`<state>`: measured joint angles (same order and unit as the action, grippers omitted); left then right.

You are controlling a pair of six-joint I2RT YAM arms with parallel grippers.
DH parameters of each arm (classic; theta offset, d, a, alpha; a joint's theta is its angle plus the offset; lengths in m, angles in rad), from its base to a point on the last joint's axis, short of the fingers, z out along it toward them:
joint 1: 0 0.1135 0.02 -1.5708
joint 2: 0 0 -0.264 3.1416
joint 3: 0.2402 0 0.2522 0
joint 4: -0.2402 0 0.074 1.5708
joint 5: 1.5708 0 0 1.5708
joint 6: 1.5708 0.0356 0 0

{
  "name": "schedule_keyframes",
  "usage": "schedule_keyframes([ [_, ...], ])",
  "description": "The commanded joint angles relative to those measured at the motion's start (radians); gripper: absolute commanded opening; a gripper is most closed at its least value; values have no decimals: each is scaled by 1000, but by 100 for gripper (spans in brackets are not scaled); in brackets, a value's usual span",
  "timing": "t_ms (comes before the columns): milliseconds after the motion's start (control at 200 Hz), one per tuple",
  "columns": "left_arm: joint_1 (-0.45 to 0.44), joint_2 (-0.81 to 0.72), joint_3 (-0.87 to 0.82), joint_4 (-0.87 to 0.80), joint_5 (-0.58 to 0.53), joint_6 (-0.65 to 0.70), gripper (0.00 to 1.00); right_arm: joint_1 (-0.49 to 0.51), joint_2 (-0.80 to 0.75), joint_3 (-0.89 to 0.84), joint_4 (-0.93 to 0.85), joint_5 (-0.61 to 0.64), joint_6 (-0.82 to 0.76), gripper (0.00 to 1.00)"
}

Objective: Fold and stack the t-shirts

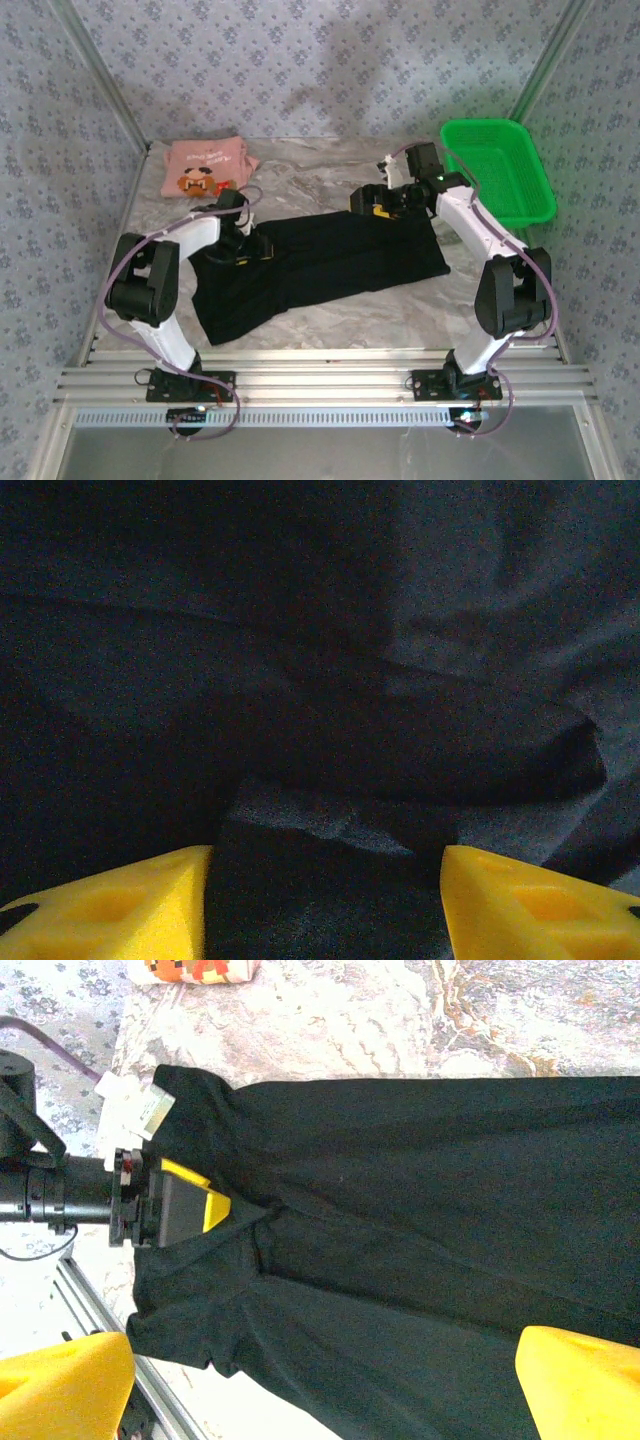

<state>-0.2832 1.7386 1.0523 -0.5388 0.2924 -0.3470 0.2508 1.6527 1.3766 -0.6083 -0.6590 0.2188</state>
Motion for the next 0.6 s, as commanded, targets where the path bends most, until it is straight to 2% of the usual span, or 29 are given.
schedule_keyframes([
  [0,-40,-68,-25,-15,27,33,60,-11,-9,7,-33,17,-23,100],
  [225,-154,-134,-37,-37,-1,48,60,-23,1,15,-46,38,-22,100],
  [400,-249,-212,-66,-37,36,53,60,-38,10,20,-57,45,-21,100],
  [505,-243,-313,-91,-2,14,3,62,-42,10,21,-56,46,-20,100],
  [595,-200,-374,-100,39,-11,-64,64,-42,11,22,-51,45,-20,100],
])
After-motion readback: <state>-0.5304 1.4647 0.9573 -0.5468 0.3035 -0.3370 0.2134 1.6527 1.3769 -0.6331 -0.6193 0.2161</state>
